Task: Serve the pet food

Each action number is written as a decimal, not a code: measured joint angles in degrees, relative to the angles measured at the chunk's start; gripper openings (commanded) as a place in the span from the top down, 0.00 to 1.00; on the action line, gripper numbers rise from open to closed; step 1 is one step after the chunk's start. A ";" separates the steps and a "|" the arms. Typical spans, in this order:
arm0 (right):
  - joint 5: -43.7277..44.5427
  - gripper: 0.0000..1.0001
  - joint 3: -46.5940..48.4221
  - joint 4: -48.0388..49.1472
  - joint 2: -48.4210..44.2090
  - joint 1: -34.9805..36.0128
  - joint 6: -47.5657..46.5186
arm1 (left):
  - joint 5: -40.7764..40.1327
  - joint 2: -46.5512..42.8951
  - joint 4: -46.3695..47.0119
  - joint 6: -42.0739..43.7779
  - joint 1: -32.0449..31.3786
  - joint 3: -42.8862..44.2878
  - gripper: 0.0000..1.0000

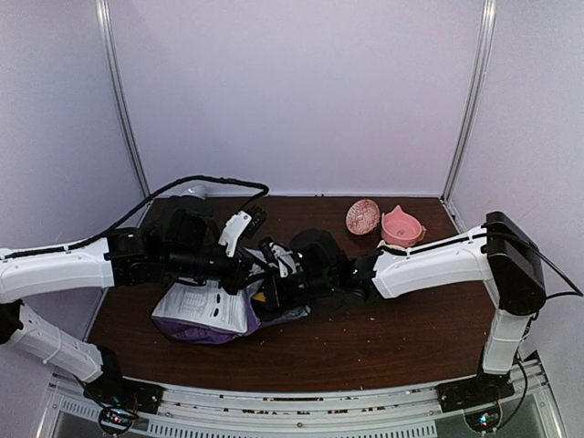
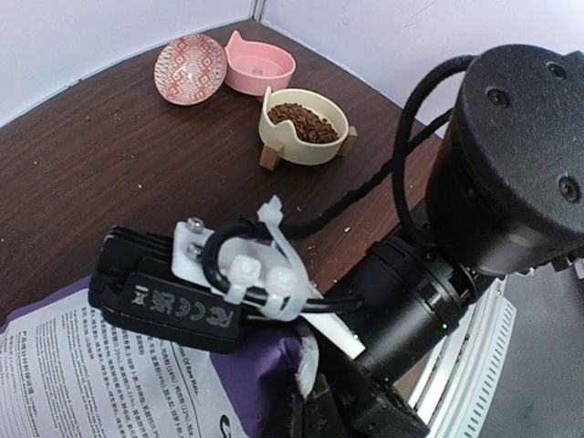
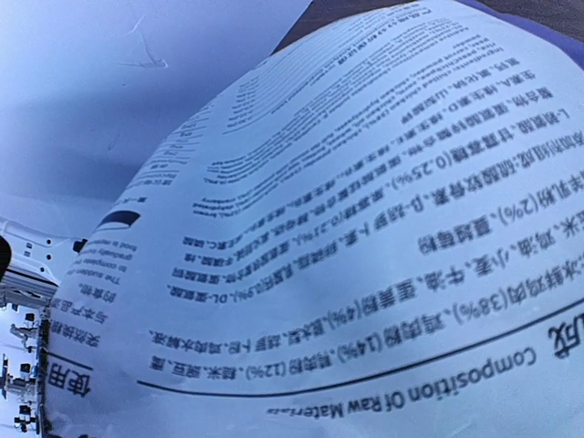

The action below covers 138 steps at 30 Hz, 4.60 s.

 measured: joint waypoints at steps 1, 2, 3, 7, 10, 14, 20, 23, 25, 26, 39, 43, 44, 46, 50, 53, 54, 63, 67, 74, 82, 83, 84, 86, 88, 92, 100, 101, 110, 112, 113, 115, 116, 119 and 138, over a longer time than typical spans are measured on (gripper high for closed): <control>-0.61 0.96 -0.07 0.26 -0.13 -0.04 0.24 | -0.24 -0.37 -0.15 0.00 0.00 -0.02 1.00; -1.57 0.97 -0.24 0.63 -0.44 -0.09 0.61 | -0.57 -0.76 -0.31 0.00 -0.04 -0.04 1.00; -2.40 0.97 -0.55 0.90 -0.85 -0.11 1.05 | -0.85 -1.09 -0.46 0.00 -0.11 -0.07 1.00; -7.08 0.96 -3.98 3.06 -5.40 -0.81 4.61 | -1.88 -2.86 -0.44 0.02 -0.50 -0.35 1.00; -10.60 0.96 -8.26 5.40 -11.02 -2.03 8.17 | -4.02 -4.70 0.52 0.07 -0.35 -0.61 1.00; -12.76 0.96 -14.32 8.00 -18.88 -4.33 13.27 | -5.86 -7.39 0.74 0.09 0.26 -1.42 1.00; -14.34 0.96 -23.87 13.27 -28.76 -8.35 21.27 | -7.58 -9.44 0.85 0.11 0.68 -2.32 1.00; -14.62 0.96 -27.98 15.96 -31.43 -9.84 24.90 | -8.33 -10.12 0.76 0.09 0.81 -2.47 1.00; -14.86 0.96 -30.38 17.44 -32.63 -10.82 26.97 | -8.83 -10.54 0.76 0.11 0.92 -2.56 1.00; -14.99 0.96 -31.23 18.10 -33.11 -11.28 28.15 | -9.05 -10.69 0.72 0.11 0.94 -2.64 1.00; -15.80 0.96 -39.17 25.70 -45.13 -14.67 37.27 | -14.12 -12.68 0.20 -1.75 1.64 -2.84 1.00; -15.85 0.96 -39.78 27.32 -46.56 -14.78 38.47 | -14.34 -12.72 0.20 -2.43 1.81 -2.84 1.00; -15.82 0.96 -40.09 28.30 -46.75 -14.78 38.93 | -14.32 -12.72 0.20 -2.45 1.81 -2.84 1.00; -15.80 0.96 -40.35 29.20 -47.08 -14.86 39.50 | -14.32 -12.72 0.20 -2.60 1.81 -2.84 1.00; -15.41 0.96 -40.35 27.63 -48.87 -16.68 39.34 | -14.32 -12.72 0.15 -2.69 1.88 -2.84 1.00; -14.67 0.96 -40.26 23.78 -51.91 -20.74 38.10 | -14.27 -12.72 0.11 -2.69 1.92 -2.84 1.00; -14.34 0.96 -40.26 22.58 -52.98 -22.51 37.66 | -14.27 -12.72 0.09 -2.69 1.92 -2.84 1.00; -13.03 0.95 -40.96 14.69 -57.44 -42.36 34.99 | -14.27 -13.44 -0.39 -2.67 2.19 -2.84 1.00; -13.20 0.95 -42.62 12.63 -56.85 -52.92 33.35 | -14.23 -13.73 -0.61 -2.64 2.19 -2.84 1.00; -13.20 0.95 -42.47 9.38 -51.82 -62.45 28.04 | -13.88 -13.73 -0.68 -2.62 2.19 -2.86 1.00; -13.20 0.95 -38.42 3.34 -44.65 -67.91 21.00 | -13.84 -14.23 -0.94 -2.58 2.19 -3.08 1.00; -13.20 0.95 -37.48 2.47 -43.71 -68.54 20.11 | -13.84 -14.25 -0.98 -2.58 2.19 -3.08 1.00; -13.18 0.95 -36.76 1.68 -43.01 -68.96 19.21 | -13.84 -14.25 -0.98 -2.58 2.19 -3.08 1.00; -13.16 0.95 -34.93 -0.39 -41.64 -69.68 17.27 | -13.75 -14.25 -0.98 -2.56 2.19 -3.08 1.00; -13.16 0.95 -33.07 -2.47 -40.39 -70.03 15.43 | -13.64 -14.25 -0.98 -2.56 2.19 -3.08 1.00; -12.94 0.95 -29.46 -6.27 -38.16 -70.14 11.76 | -13.44 -14.19 -0.98 -2.32 2.19 -3.08 1.00; -11.87 0.95 -24.26 -12.74 -35.28 -70.14 6.29 | -13.14 -14.01 -0.98 -2.19 2.19 -3.08 1.00; -11.80 0.95 -23.63 -13.55 -34.99 -70.14 5.64 | -13.14 -14.01 -0.98 -2.19 2.19 -3.08 1.00; -11.04 0.95 -17.94 -19.85 -31.56 -70.14 0.90 | -13.14 -14.01 -0.98 -2.19 2.19 -3.08 1.00; -10.67 0.95 -16.59 -21.55 -30.91 -70.16 -0.28 | -13.14 -14.01 -0.98 -2.16 2.19 -3.08 1.00; -10.54 0.95 -16.06 -22.12 -30.67 -70.16 -0.79 | -13.14 -14.01 -0.98 -2.19 2.19 -3.08 1.00; -10.05 0.95 -14.60 -23.76 -30.08 -70.14 -1.92 | -13.14 -14.01 -0.98 -2.16 2.19 -3.08 1.00; -9.68 0.95 -13.68 -24.52 -29.75 -70.16 -2.45 | -13.14 -14.01 -0.98 -2.16 2.19 -3.08 1.00; -8.87 0.95 -11.91 -26.34 -29.16 -70.16 -4.00 | -13.14 -14.01 -0.98 -2.16 2.19 -3.08 1.00; -0.61 0.95 -2.21 -37.83 -25.31 -66.40 -14.47 | -12.72 -13.86 -0.98 -2.03 2.34 -3.08 1.00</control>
